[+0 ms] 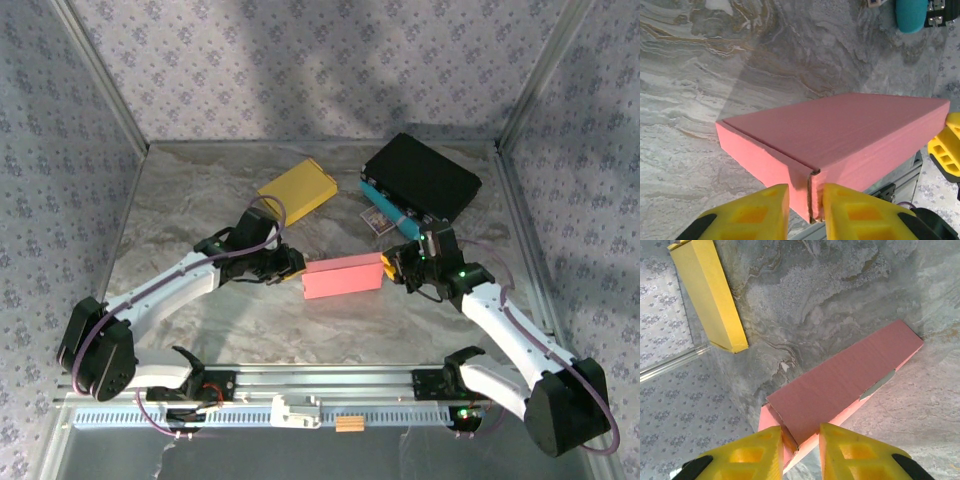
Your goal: Fold the paper box
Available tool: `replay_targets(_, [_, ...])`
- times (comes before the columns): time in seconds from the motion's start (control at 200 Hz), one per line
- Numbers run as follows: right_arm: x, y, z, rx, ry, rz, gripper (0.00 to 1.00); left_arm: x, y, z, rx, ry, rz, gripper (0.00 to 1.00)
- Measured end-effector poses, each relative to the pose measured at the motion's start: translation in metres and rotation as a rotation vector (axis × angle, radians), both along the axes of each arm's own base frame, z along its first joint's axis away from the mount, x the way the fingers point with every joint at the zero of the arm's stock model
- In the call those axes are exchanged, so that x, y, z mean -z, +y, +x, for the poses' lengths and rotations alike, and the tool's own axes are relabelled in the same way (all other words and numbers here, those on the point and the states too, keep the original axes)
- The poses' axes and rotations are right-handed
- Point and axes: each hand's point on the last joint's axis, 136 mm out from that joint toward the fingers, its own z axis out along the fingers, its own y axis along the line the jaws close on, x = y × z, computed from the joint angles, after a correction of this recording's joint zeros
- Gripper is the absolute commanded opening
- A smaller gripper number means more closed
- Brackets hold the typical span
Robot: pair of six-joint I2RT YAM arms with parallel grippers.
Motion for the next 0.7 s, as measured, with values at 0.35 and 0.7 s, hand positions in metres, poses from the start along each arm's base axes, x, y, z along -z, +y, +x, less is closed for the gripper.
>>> replay_targets(0.35, [0.001,-0.003,-0.006,-0.013,0.035,-0.016,0.28,-0.001,-0.005,-0.007,0.050,-0.041,0.014,0.19])
replay_targets(0.7, [-0.003,-0.014,-0.028,-0.139,0.001,-0.061,0.29,-0.004,-0.016,-0.043,0.232,-0.173,0.123,0.21])
